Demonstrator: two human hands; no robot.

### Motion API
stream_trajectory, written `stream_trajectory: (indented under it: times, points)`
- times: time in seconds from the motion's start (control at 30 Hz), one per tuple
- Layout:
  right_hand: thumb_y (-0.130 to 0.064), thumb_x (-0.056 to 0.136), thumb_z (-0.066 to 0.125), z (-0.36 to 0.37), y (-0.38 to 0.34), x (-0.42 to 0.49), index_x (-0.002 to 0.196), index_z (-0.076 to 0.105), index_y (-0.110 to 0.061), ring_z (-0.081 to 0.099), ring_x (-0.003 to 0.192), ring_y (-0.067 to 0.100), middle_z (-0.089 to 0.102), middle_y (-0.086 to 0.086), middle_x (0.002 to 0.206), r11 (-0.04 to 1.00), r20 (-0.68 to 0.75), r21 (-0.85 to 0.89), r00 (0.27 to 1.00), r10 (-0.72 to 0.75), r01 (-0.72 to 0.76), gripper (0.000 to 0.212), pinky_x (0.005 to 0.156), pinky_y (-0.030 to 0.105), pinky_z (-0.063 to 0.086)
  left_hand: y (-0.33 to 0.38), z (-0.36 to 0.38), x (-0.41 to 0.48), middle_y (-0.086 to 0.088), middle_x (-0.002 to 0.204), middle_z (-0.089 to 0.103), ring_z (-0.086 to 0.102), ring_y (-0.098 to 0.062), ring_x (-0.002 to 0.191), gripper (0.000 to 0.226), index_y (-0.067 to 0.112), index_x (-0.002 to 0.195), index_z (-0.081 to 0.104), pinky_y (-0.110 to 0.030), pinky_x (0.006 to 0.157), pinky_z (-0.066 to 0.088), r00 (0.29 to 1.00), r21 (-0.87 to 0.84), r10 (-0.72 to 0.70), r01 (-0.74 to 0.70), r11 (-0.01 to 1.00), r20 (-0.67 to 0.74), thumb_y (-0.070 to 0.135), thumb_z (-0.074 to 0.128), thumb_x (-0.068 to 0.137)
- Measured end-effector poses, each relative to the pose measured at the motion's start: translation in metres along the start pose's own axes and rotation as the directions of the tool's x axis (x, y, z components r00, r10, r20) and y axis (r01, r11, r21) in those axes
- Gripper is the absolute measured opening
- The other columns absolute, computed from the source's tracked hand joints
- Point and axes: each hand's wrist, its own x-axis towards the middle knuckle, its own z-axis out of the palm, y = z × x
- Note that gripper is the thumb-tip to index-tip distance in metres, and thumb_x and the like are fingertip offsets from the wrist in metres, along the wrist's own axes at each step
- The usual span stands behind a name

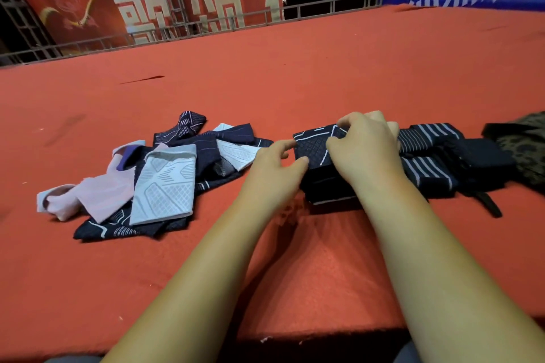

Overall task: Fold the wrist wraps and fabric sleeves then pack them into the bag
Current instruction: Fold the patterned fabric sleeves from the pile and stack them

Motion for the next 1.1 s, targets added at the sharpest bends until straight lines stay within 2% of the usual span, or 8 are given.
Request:
stream_trajectory:
  times: [0.1, 0.27, 0.5, 0.7, 0.83, 0.93, 1.03, 1.1]
  points:
    - [-0.030, 0.095, 0.063, 0.004, -0.017, -0.008, 0.125, 0.071, -0.027, 0.040, 0.137, 0.032, 0.056, 0.001, 0.135, 0.994, -0.091, 0.068, 0.993, -0.080, 0.087, 0.031, 0.116, 0.044, 0.035, -0.009, -0.020, -0.009, 0.010, 0.137, 0.063, 0.069, -0.014, 0.119, 0.045, 0.031, 0.141, 0.063, -0.048, 0.108, 0.055, 1.000, -0.006, -0.014, 0.014, 1.000, 0.004, 0.044, 0.066, 0.098]
    - [-0.021, 0.095, 0.063, 0.031, -0.051, -0.031, 0.107, 0.076, -0.023, 0.048, 0.126, 0.027, 0.063, -0.002, 0.121, 0.929, -0.125, 0.254, 0.962, -0.244, 0.269, 0.018, 0.108, 0.038, 0.041, -0.040, -0.055, -0.013, 0.006, 0.129, 0.065, 0.066, -0.009, 0.110, 0.035, 0.024, 0.130, 0.070, -0.027, 0.096, 0.048, 0.999, 0.213, 0.004, 0.007, 0.977, -0.050, 0.027, 0.071, 0.095]
    - [-0.016, 0.094, 0.062, 0.078, -0.071, -0.061, 0.095, 0.076, -0.023, 0.059, 0.112, 0.026, 0.067, -0.001, 0.110, 0.885, 0.122, 0.357, 0.924, -0.361, 0.299, 0.016, 0.100, 0.038, 0.045, -0.122, -0.091, -0.024, -0.011, 0.134, 0.050, 0.048, -0.036, 0.128, 0.052, 0.013, 0.133, 0.057, -0.047, 0.103, 0.047, 0.986, 0.655, -0.076, 0.154, 0.740, -0.145, 0.023, 0.069, 0.084]
    - [-0.016, 0.095, 0.062, 0.097, -0.069, -0.070, 0.097, 0.078, -0.024, 0.058, 0.095, 0.009, 0.070, -0.008, 0.103, 0.896, 0.266, 0.365, 0.894, -0.360, 0.252, 0.018, 0.076, 0.017, 0.037, -0.144, -0.102, -0.024, -0.018, 0.115, 0.054, 0.051, -0.042, 0.112, 0.016, 0.002, 0.102, 0.061, -0.052, 0.092, 0.048, 0.968, 0.611, -0.088, 0.218, 0.761, -0.236, 0.005, 0.055, 0.088]
    - [-0.021, 0.097, 0.062, 0.105, -0.068, -0.074, 0.096, 0.079, -0.028, 0.065, 0.074, 0.003, 0.076, -0.013, 0.092, 0.907, 0.380, 0.406, 0.882, -0.279, 0.112, 0.018, 0.065, 0.015, 0.046, -0.138, -0.113, -0.021, -0.015, 0.111, 0.066, 0.061, -0.037, 0.111, 0.024, 0.007, 0.105, 0.074, -0.046, 0.092, 0.049, 0.946, 0.530, -0.026, 0.204, 0.823, -0.323, 0.009, 0.053, 0.092]
    - [-0.027, 0.101, 0.063, 0.114, -0.071, -0.078, 0.098, 0.080, -0.022, 0.076, 0.088, 0.008, 0.081, -0.008, 0.096, 0.879, 0.486, 0.472, 0.852, -0.195, -0.068, 0.018, 0.084, 0.031, 0.060, -0.120, -0.118, -0.032, 0.000, 0.106, 0.073, 0.066, -0.023, 0.103, 0.021, 0.021, 0.103, 0.076, -0.039, 0.089, 0.053, 0.921, 0.386, 0.015, 0.148, 0.910, -0.389, 0.020, 0.058, 0.093]
    - [-0.039, 0.108, 0.060, 0.117, -0.074, -0.083, 0.115, 0.075, -0.014, 0.081, 0.096, 0.021, 0.082, 0.007, 0.107, 0.708, 0.670, 0.560, 0.738, -0.080, -0.431, 0.030, 0.091, 0.041, 0.063, -0.094, -0.111, -0.049, 0.009, 0.078, 0.074, 0.066, -0.005, 0.073, 0.010, 0.028, 0.090, 0.079, -0.026, 0.067, 0.050, 0.944, 0.141, -0.051, 0.102, 0.985, -0.327, 0.026, 0.069, 0.089]
    - [-0.041, 0.110, 0.057, 0.116, -0.072, -0.081, 0.115, 0.075, -0.009, 0.080, 0.091, 0.026, 0.082, 0.013, 0.103, 0.593, 0.731, 0.574, 0.680, -0.061, -0.564, 0.037, 0.086, 0.041, 0.065, -0.082, -0.107, -0.058, 0.001, 0.074, 0.076, 0.062, -0.005, 0.062, 0.010, 0.031, 0.085, 0.080, -0.028, 0.059, 0.049, 0.984, -0.018, -0.096, 0.095, 0.995, -0.152, 0.028, 0.071, 0.084]
